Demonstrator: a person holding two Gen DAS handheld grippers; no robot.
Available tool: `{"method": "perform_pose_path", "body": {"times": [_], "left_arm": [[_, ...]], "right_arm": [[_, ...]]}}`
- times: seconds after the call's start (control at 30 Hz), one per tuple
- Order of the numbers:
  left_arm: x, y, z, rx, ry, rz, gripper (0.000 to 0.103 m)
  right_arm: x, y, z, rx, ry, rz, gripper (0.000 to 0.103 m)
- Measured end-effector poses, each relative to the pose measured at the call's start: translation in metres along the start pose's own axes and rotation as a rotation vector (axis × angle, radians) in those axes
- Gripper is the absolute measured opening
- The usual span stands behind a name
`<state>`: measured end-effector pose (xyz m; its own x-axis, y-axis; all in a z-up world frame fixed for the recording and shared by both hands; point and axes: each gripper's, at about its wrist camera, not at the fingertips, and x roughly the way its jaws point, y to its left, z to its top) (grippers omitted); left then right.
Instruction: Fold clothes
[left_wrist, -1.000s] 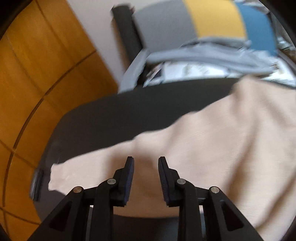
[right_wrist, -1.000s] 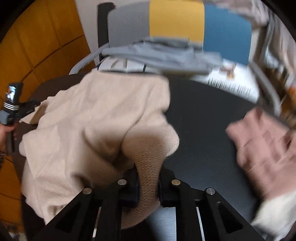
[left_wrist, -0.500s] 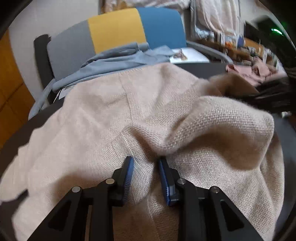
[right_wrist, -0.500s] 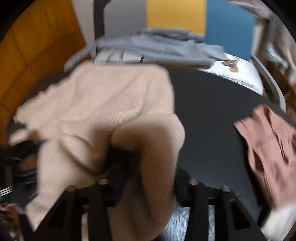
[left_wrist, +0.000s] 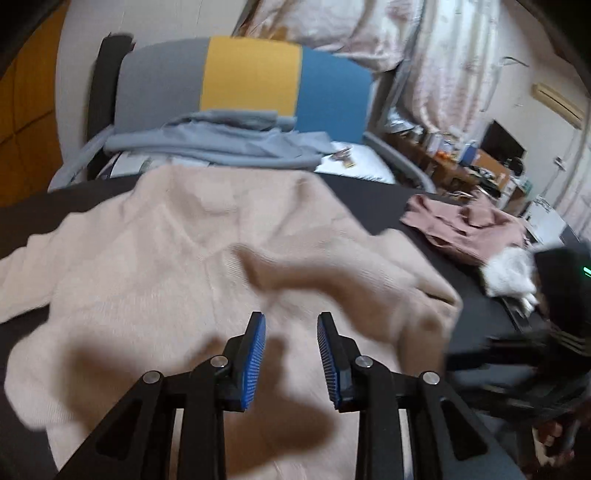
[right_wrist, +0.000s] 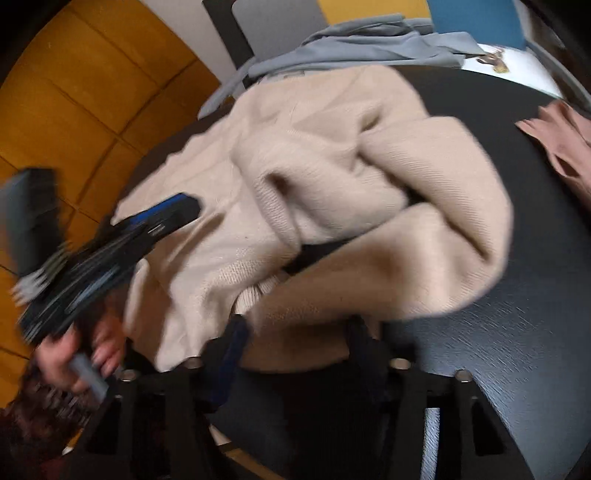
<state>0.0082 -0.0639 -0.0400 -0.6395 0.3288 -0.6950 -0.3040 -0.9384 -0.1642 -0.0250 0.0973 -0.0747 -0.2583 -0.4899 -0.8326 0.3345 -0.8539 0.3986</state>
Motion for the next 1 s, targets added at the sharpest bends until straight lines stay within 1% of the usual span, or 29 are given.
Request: {"method": "perform_pose_path", "body": {"times": [0.03, 0.07, 0.1, 0.17, 0.2, 0.27, 0.33, 0.37, 0.4, 0.43, 0.47, 0.5, 0.6, 0.67, 0.83, 0.93, 1.0], "left_arm": [[-0.002, -0.009, -0.007, 0.043, -0.002, 0.017, 0.036], [0.005, -0.016, -0.015, 0.079, 0.021, 0.047, 0.038], [0.015, -0.022, -0.022, 0.113, 0.050, 0.080, 0.038], [0.026, -0.026, -0.031, 0.123, 0.049, 0.101, 0.039], [0.031, -0.028, -0.035, 0.125, 0.044, 0.109, 0.041], [0.034, -0.028, -0.038, 0.105, 0.039, 0.098, 0.041], [0.036, -0.026, -0.034, 0.054, 0.063, 0.082, 0.041], [0.036, -0.025, -0.031, 0.028, 0.078, 0.075, 0.039], [0.037, -0.024, -0.028, 0.007, 0.092, 0.070, 0.035], [0.037, -0.025, -0.026, -0.008, 0.104, 0.063, 0.032], [0.037, -0.026, -0.025, -0.022, 0.116, 0.055, 0.026], [0.037, -0.026, -0.024, -0.032, 0.124, 0.048, 0.018], [0.040, -0.029, -0.025, -0.048, 0.160, 0.050, 0.010], [0.041, -0.029, -0.028, -0.053, 0.175, 0.054, 0.009], [0.039, -0.028, -0.032, -0.060, 0.177, 0.072, 0.009], [0.038, -0.027, -0.034, -0.057, 0.175, 0.078, 0.009], [0.037, -0.028, -0.034, -0.050, 0.174, 0.084, 0.009]], "right_arm": [[0.008, 0.002, 0.001, -0.019, -0.011, -0.036, 0.022], [0.016, 0.004, 0.003, -0.038, -0.022, -0.072, 0.013], [0.013, 0.005, 0.004, -0.045, -0.034, -0.073, 0.010], [0.008, 0.007, 0.007, -0.060, -0.058, -0.074, 0.009], [0.000, 0.006, 0.007, -0.072, -0.071, -0.088, 0.009], [-0.014, 0.006, 0.007, -0.095, -0.098, -0.116, 0.008], [-0.032, 0.000, 0.004, -0.080, -0.125, -0.127, 0.008], [-0.040, -0.004, 0.005, -0.067, -0.134, -0.127, 0.007], [-0.048, -0.008, 0.006, -0.054, -0.144, -0.128, 0.007], [-0.054, -0.010, 0.007, -0.058, -0.153, -0.143, 0.007], [-0.060, -0.011, 0.008, -0.063, -0.161, -0.158, 0.007], [-0.065, -0.013, 0.009, -0.067, -0.170, -0.174, 0.007], [-0.082, -0.017, 0.017, -0.086, -0.201, -0.231, 0.007], [-0.093, -0.021, 0.028, -0.105, -0.226, -0.283, 0.007], [-0.129, -0.032, 0.041, -0.124, -0.290, -0.387, 0.007], [-0.147, -0.033, 0.046, -0.160, -0.325, -0.479, 0.007], [-0.147, -0.034, 0.047, -0.167, -0.323, -0.489, 0.007]]}}
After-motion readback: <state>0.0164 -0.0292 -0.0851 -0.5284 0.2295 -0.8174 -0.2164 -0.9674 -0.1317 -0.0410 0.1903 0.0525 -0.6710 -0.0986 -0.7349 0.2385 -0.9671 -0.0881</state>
